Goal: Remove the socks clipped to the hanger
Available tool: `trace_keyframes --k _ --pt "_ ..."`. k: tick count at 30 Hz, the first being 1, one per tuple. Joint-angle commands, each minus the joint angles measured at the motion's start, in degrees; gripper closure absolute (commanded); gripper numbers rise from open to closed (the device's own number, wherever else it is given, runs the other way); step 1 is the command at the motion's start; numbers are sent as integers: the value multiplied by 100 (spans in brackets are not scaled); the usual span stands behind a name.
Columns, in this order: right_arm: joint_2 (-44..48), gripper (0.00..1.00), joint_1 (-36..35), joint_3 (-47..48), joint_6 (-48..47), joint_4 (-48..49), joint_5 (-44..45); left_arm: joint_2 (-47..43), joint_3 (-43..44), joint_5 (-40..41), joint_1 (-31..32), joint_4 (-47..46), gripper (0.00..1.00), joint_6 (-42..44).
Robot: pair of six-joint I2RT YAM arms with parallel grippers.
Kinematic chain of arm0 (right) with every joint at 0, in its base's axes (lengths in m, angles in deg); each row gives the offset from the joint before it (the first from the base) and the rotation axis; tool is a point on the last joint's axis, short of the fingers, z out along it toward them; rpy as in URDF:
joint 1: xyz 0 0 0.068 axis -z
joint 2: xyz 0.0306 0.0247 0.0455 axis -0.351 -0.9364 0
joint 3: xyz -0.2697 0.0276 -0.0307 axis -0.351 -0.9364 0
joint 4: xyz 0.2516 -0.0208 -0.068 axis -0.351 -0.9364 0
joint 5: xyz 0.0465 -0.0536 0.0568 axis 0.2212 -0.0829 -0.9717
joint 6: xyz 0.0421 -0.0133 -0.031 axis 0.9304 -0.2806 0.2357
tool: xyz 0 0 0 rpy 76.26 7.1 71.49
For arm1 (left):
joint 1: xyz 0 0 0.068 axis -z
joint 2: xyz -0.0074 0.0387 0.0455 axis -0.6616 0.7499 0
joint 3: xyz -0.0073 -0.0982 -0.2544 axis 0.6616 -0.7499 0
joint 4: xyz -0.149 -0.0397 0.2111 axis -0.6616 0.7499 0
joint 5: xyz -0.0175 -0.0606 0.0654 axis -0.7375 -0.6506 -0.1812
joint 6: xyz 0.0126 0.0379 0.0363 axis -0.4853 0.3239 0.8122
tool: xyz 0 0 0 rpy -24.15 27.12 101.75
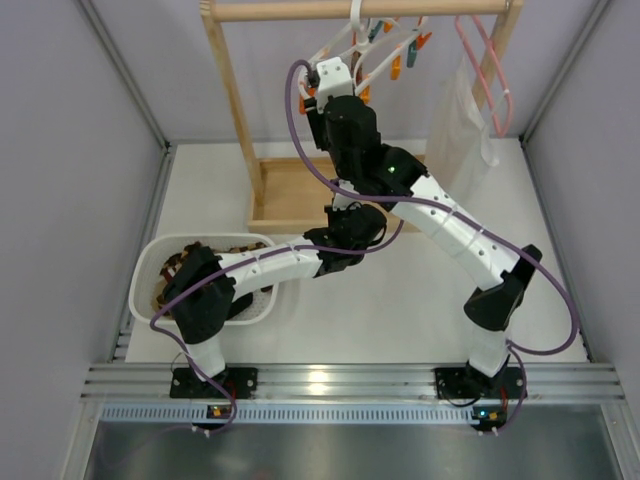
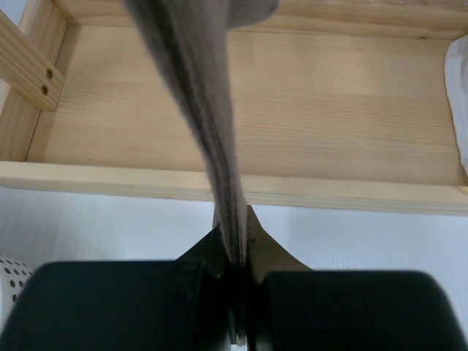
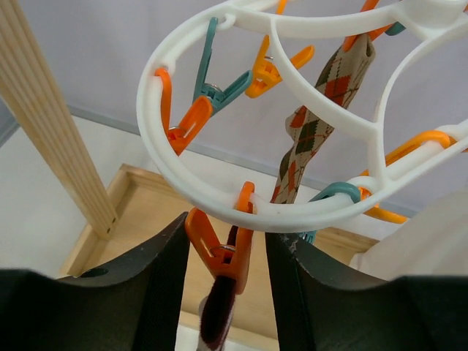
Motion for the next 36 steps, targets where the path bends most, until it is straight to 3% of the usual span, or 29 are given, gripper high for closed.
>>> trace_keyframes --k 1,4,14,16,17,21,36 --pt "-72 59 -110 266 -207 344 328 -303 5 40 24 -247 100 -104" --pt "-90 68 -171 266 -295 414 451 -312 5 49 24 -256 100 -104" --pt "7 83 -435 240 -375 485 671 -286 -3 75 24 -265 100 -87" --pt "60 77 -426 196 -339 494 610 -277 -3 49 15 -273 100 -96" --pt "112 60 -435 126 -339 572 592 -286 -12 49 24 -273 100 -104" --pt "51 49 -426 169 -436 625 749 -268 23 32 24 -273 100 -104" --pt "-467 48 -488 406 -840 924 1743 -242 111 5 24 -264 100 -78"
